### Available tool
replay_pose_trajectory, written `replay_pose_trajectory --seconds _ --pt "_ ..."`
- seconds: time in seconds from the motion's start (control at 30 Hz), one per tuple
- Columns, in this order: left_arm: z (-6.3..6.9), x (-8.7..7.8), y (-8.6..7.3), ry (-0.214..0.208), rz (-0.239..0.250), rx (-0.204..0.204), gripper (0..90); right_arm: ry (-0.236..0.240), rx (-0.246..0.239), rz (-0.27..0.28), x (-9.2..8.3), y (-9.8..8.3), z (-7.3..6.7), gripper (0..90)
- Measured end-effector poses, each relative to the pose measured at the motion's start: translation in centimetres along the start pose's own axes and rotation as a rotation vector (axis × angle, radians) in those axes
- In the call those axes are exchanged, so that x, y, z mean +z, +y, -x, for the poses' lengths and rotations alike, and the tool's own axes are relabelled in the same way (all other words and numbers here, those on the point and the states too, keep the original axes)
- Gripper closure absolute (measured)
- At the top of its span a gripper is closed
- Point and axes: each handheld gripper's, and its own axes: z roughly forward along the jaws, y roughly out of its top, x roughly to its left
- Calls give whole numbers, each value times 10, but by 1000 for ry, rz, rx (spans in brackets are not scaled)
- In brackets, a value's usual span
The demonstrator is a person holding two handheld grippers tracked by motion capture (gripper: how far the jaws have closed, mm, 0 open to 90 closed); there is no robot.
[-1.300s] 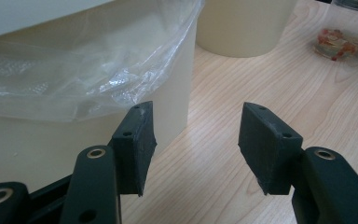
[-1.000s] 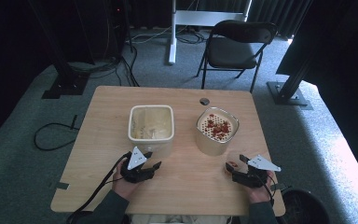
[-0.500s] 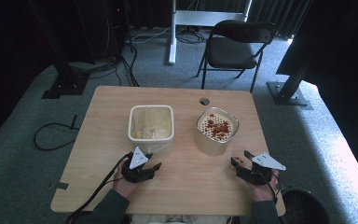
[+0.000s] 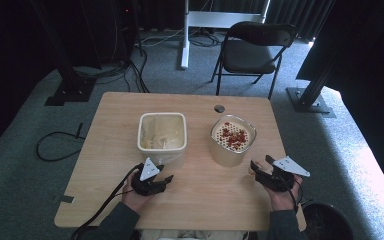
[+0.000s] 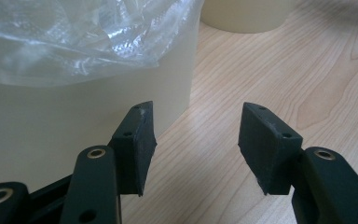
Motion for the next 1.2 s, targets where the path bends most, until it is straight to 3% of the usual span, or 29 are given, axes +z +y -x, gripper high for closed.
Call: replay_pose_trajectory --seconds 0.6,1.2 --pt "0 6 -2 -13 -23 -3 464 -105 -31 -20 11 33 18 337" --pt "-1 17 -7 -9 -51 -9 463 -175 -68 12 17 68 35 338"
